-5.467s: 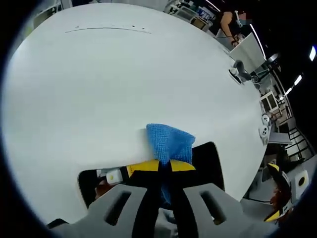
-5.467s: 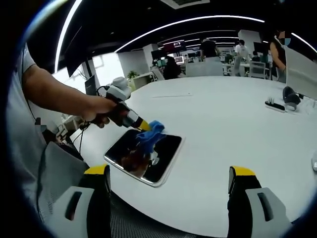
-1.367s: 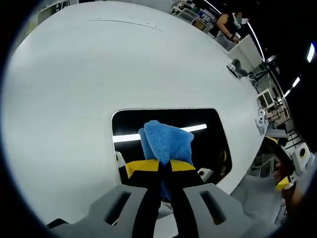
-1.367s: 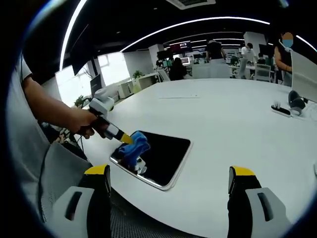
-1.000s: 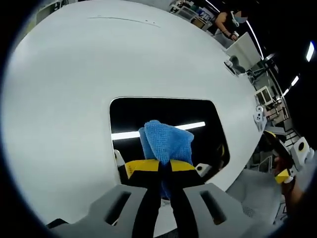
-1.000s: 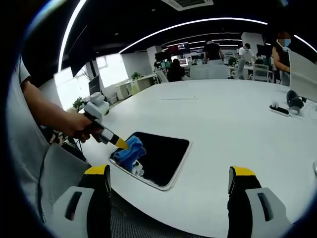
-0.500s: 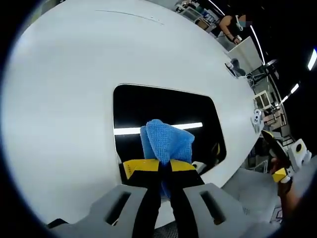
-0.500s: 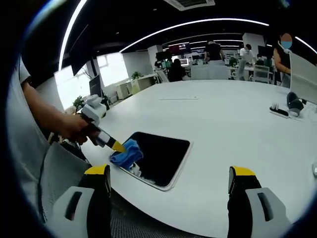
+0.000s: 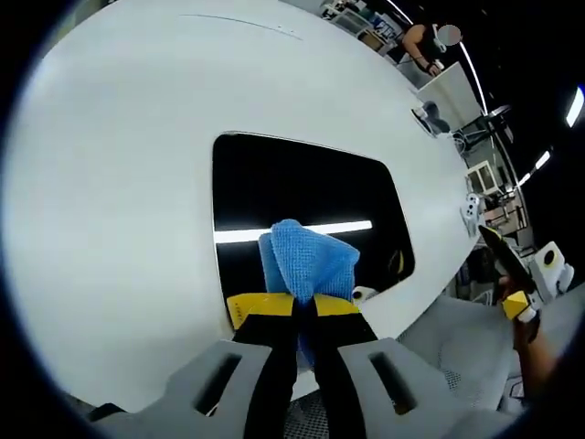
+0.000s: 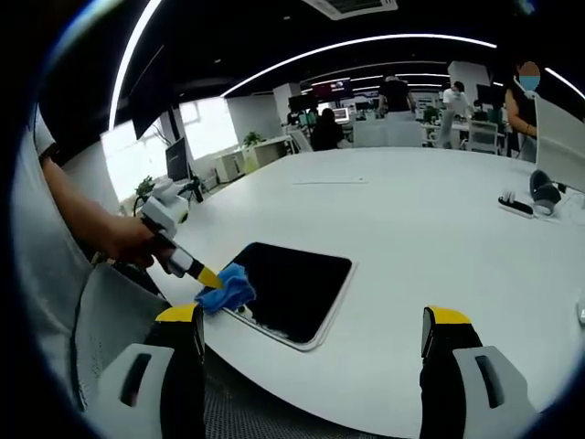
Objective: Wipe the mirror surface with the cleaning cloth until all visible marks leave the cleaned area.
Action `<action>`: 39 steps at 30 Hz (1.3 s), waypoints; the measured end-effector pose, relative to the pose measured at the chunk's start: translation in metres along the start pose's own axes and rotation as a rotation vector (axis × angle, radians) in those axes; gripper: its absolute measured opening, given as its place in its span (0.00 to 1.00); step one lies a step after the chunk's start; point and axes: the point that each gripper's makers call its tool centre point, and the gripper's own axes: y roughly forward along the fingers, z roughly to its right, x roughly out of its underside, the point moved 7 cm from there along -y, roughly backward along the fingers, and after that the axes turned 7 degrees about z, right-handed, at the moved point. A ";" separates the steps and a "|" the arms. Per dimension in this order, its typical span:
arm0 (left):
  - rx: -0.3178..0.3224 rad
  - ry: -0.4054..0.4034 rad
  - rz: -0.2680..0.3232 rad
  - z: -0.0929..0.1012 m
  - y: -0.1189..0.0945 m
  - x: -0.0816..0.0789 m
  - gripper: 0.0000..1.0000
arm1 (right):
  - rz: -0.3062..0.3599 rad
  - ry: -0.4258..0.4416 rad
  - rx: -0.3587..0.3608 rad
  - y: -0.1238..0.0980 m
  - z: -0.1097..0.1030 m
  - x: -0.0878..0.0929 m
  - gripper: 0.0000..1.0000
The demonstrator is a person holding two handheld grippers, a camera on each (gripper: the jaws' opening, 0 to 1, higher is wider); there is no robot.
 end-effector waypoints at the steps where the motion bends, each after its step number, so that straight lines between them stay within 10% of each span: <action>1: 0.000 0.004 -0.007 0.000 -0.001 0.001 0.03 | -0.001 -0.002 -0.002 0.000 0.000 0.000 0.99; 39: -0.028 -0.034 -0.009 -0.014 -0.012 0.004 0.03 | -0.035 -0.030 -0.039 0.005 0.000 0.008 0.98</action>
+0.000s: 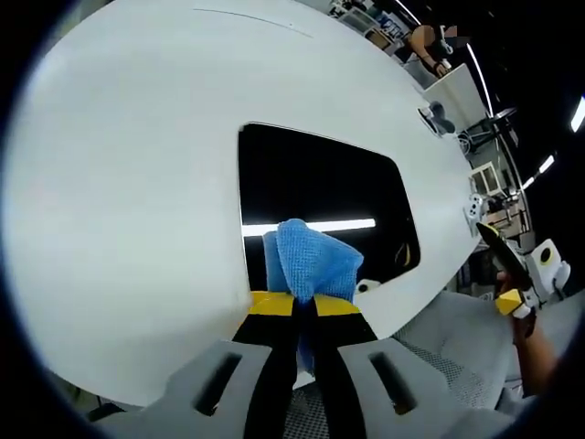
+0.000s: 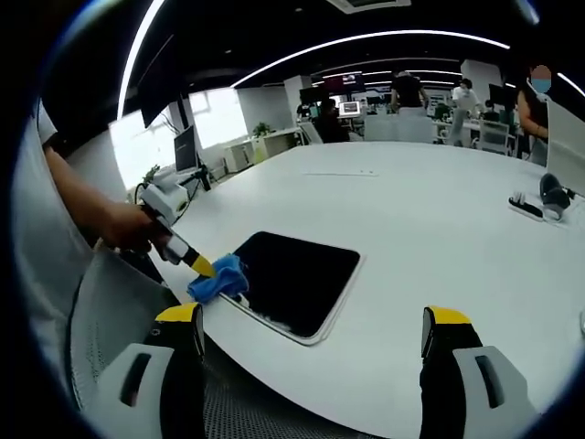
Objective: Wipe the mirror surface with the cleaning cloth until all visible marks leave the cleaned area.
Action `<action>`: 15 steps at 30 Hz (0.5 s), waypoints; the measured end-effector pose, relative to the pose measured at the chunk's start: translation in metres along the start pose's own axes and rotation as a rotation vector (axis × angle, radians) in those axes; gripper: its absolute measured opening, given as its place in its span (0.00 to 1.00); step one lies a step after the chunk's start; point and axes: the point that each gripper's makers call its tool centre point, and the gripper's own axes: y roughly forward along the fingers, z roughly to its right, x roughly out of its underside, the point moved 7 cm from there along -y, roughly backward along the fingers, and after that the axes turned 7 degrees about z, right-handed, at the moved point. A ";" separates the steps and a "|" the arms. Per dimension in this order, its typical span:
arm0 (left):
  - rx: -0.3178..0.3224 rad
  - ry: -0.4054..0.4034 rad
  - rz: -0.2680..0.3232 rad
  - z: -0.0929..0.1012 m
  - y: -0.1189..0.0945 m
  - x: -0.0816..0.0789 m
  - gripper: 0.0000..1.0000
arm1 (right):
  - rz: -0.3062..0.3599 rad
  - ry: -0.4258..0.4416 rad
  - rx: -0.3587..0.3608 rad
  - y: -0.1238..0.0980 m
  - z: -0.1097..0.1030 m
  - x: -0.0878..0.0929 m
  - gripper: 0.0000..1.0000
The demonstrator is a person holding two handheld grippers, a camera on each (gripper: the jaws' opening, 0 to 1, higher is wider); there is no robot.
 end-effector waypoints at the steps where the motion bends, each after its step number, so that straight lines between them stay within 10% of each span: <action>1: -0.002 -0.003 0.001 -0.001 0.000 0.000 0.03 | -0.001 0.000 0.000 0.000 0.000 0.000 0.98; 15: -0.026 -0.017 0.000 -0.012 -0.007 -0.003 0.03 | -0.030 -0.018 -0.001 0.005 0.002 0.004 0.98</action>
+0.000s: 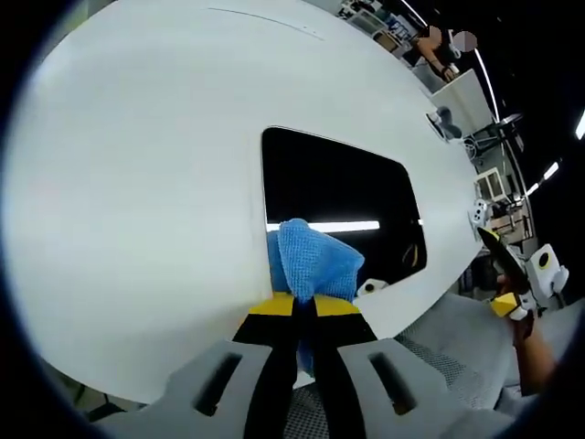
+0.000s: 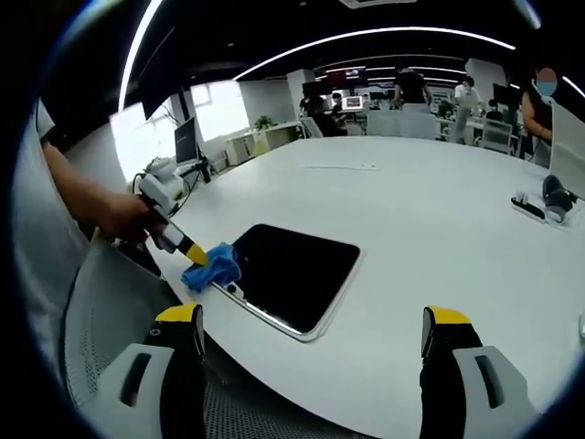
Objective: Wipe the mirror surface with the cleaning cloth until all visible marks leave the cleaned area.
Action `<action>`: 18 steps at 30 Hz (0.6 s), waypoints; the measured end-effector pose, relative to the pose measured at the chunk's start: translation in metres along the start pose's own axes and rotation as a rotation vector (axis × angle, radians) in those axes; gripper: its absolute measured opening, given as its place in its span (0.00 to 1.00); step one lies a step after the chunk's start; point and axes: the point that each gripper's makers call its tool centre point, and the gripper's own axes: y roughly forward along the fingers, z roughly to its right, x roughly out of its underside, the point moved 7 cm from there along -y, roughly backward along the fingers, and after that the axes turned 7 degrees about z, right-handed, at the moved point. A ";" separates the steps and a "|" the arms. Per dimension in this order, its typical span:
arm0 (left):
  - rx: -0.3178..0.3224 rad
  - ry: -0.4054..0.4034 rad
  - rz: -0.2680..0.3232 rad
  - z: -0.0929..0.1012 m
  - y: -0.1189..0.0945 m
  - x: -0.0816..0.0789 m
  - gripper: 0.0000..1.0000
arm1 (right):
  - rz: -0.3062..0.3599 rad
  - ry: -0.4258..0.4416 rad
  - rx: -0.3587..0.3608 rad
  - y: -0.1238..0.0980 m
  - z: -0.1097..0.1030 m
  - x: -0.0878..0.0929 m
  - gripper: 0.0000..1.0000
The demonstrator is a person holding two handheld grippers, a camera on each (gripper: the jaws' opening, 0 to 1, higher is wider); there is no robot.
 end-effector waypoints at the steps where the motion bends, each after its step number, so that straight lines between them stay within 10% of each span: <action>1: -0.001 -0.001 0.000 -0.001 0.000 0.000 0.03 | 0.001 0.001 0.002 0.000 0.001 0.000 0.98; 18: -0.010 0.001 -0.007 -0.001 -0.001 0.000 0.02 | -0.008 -0.001 0.023 -0.001 0.002 0.004 0.98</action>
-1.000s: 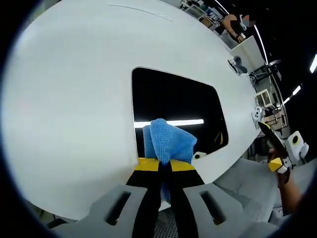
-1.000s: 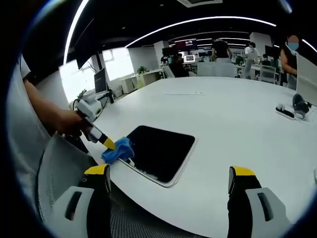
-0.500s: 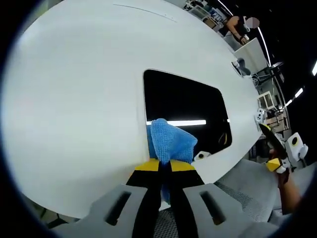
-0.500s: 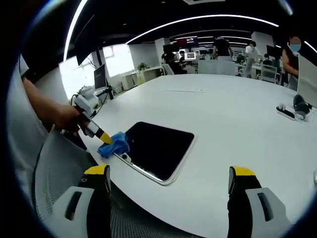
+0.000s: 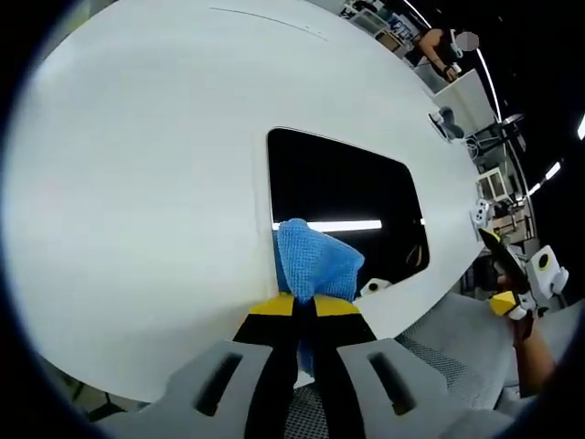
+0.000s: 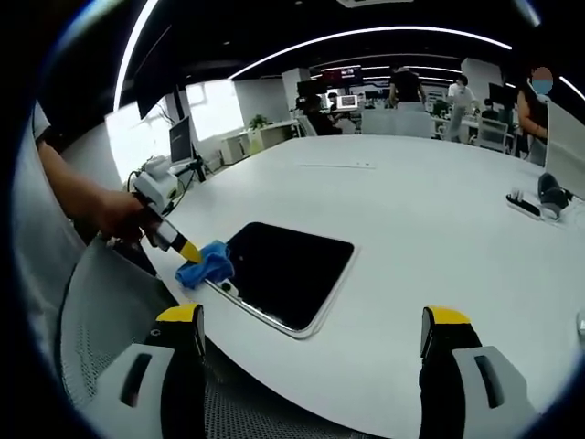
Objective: Wipe the mirror surface with the cleaning cloth until all visible marks leave the cleaned area.
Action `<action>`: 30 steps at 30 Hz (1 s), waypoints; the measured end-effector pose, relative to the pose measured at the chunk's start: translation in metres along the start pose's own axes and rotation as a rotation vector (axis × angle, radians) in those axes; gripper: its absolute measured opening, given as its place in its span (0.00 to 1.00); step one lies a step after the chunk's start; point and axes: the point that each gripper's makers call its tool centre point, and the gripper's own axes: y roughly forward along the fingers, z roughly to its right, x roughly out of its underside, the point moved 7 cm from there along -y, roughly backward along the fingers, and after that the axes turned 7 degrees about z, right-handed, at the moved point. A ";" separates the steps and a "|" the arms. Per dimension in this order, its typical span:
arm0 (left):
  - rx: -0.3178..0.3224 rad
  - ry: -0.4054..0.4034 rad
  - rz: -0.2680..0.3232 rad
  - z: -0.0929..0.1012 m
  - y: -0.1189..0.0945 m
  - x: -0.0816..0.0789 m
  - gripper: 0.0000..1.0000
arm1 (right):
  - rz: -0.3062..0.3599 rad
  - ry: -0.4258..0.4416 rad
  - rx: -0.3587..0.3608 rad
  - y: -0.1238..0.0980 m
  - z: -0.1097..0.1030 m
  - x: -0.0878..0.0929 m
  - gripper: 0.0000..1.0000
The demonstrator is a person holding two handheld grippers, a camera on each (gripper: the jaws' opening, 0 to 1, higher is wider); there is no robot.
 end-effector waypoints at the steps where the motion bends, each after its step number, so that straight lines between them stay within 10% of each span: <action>1: -0.001 0.002 0.001 0.000 0.000 0.000 0.02 | -0.002 -0.001 0.001 0.000 0.000 0.000 0.98; 30: -0.015 -0.002 0.006 -0.001 0.013 -0.030 0.02 | -0.026 0.016 0.012 0.003 0.005 0.000 0.98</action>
